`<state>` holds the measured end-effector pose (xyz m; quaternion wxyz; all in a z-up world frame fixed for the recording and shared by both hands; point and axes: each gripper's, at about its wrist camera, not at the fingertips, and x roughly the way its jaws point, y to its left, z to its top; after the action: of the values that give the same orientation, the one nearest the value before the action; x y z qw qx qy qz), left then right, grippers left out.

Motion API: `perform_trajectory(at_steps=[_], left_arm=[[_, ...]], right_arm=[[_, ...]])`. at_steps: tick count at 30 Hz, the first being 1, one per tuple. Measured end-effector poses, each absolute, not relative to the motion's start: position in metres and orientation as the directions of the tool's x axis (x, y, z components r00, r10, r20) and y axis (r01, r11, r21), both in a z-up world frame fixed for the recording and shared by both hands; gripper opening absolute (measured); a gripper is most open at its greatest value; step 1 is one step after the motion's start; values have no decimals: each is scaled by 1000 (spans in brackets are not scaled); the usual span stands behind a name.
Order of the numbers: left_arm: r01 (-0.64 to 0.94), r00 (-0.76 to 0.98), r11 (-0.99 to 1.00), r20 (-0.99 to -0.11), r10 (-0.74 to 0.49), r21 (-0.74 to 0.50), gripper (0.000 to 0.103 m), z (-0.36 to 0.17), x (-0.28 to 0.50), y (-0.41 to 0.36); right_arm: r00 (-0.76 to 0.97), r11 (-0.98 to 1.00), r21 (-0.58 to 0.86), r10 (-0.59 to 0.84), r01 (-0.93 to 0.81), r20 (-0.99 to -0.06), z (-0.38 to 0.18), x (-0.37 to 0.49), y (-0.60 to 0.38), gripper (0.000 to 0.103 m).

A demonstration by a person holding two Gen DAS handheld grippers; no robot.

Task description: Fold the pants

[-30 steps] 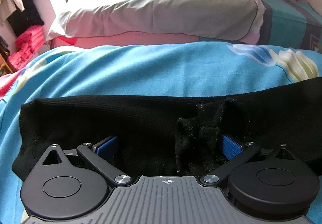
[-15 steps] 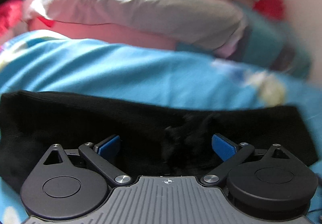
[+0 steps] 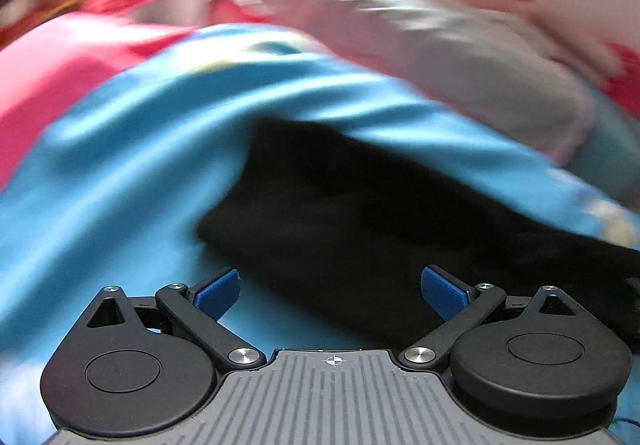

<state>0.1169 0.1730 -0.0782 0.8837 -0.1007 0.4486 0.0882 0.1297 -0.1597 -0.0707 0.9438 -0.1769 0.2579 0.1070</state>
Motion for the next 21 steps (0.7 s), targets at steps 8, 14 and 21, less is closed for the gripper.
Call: perform_trajectory(at_steps=[8,14,21], left_arm=[[-473,523,878,-827,207,-80,103,-84,58,254],[-519,516,849,-827,221,-97,103,-85,25,278],[-484,533,867,-827,181,-122,103,-87,27,268]], right_arm=[[761,694,-382,379,-610,-526,-94,111,30,88],[768,558,-536,372,-634,-521,-131,121,124,89],[662,710,-238,405,-662,-631,-101,183,116,22]])
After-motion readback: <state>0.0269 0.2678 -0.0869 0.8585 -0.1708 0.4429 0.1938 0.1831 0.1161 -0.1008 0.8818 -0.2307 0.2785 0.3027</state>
